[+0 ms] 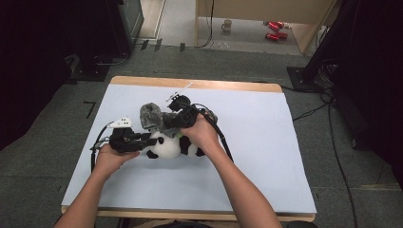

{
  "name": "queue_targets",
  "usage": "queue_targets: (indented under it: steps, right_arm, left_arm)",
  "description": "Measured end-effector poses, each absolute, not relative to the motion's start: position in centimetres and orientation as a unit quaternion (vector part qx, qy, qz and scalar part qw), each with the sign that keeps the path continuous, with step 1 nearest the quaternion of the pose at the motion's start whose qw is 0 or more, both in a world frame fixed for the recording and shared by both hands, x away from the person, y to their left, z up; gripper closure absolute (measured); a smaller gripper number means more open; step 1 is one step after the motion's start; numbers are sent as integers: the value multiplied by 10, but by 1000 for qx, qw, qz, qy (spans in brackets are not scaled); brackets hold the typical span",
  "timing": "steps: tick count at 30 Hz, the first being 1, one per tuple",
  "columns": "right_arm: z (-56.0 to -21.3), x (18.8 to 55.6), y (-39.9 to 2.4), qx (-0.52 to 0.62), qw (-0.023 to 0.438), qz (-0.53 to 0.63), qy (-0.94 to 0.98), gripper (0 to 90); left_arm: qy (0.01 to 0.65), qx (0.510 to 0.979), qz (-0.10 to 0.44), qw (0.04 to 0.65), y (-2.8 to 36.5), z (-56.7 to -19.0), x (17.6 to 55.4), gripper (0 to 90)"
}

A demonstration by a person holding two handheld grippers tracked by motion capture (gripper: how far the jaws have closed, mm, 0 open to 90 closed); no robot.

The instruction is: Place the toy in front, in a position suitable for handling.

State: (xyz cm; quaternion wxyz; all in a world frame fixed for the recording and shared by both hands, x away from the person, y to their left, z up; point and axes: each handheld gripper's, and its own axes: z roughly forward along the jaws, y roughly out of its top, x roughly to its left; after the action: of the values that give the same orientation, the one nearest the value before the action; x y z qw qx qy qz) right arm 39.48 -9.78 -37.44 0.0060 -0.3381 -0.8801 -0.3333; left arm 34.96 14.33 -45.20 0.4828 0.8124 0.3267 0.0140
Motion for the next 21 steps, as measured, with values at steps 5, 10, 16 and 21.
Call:
queue_targets:
  steps: [5, 10, 16, 21]
  right_arm:
    - [-377, 394, -122, -357, -12, -321, -877, 787]
    - [-378, 390, -151, -369, -1, -334, -867, 788]
    - [-377, 384, -171, -375, -2, -344, -861, 788]
    - [-376, 380, -182, -370, 2, -347, -862, 786]
  left_arm:
    - [335, 809, 9, 484, 143, -452, 350, 641]
    - [337, 807, 3, 484, 141, -453, 351, 648]
    - [342, 806, 3, 484, 140, -453, 352, 650]
    - [357, 799, -17, 483, 141, -454, 354, 651]
